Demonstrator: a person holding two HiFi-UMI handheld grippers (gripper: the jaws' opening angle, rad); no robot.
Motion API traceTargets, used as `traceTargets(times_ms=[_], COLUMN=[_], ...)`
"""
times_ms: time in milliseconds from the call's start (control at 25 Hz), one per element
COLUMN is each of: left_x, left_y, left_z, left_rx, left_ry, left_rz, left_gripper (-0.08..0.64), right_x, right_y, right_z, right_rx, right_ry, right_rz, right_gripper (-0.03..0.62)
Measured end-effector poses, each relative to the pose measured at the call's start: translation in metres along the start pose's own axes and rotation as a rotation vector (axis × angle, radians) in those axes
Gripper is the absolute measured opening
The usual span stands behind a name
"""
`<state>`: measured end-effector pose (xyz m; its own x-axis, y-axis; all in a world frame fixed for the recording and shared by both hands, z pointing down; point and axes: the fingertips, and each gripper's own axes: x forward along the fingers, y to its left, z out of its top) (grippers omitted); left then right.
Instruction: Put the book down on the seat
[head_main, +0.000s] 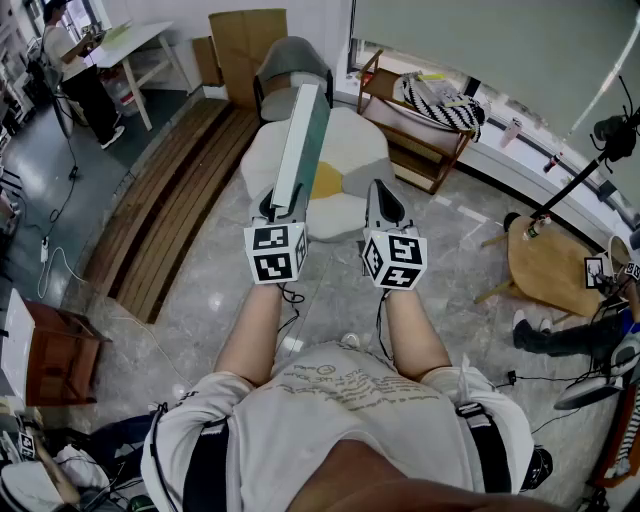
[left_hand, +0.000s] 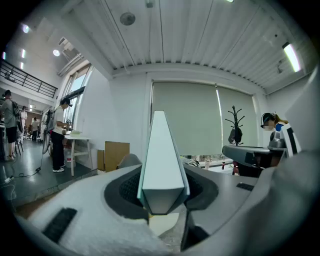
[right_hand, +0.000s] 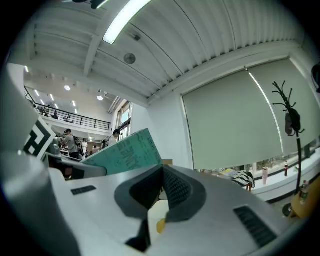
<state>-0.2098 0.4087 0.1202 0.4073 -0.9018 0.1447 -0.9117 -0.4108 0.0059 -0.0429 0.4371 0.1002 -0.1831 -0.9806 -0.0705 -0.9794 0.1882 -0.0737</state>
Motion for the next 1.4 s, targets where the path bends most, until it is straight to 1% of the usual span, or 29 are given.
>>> traceTargets(times_ms=[200,480,840,920,1080,1400], left_x=[0.009,0.024,0.051,0.059,0.08,0.114], left_y=[-0.01,-0.015,-0.021,-0.023,-0.031,-0.064], left_z=[0.0,0.001,-0.002,-0.003,-0.001,-0.005], left_rx=[0.018,0.004,-0.003,-0.002,-0.006,-0.033], left_ry=[0.008,0.012,0.02,0.025,0.04,0.048], left_rz=[0.001,-0.007,-0.01,-0.009,-0.014,-0.009], left_gripper=[0.172,0.172,0.172,0.172,0.172,0.172], right_x=[0.007,0.017,0.036,0.04,0.052,0.061], right_y=[-0.01,-0.017,-0.033,-0.041,-0.057,-0.098], right_z=[-0.001,-0.003,-0.011,-0.014,-0.013,-0.021], right_rx=[0.001,-0.014,0.019,0.025,-0.012,-0.028], right_ry=[0.001,0.013,0.024,0.029,0.033,0.048], right_rz=[0.003,0.015,0.04,0.036,0.031,0.058], right_gripper=[0.026,0.026,0.028,0.028,0.028,0.028])
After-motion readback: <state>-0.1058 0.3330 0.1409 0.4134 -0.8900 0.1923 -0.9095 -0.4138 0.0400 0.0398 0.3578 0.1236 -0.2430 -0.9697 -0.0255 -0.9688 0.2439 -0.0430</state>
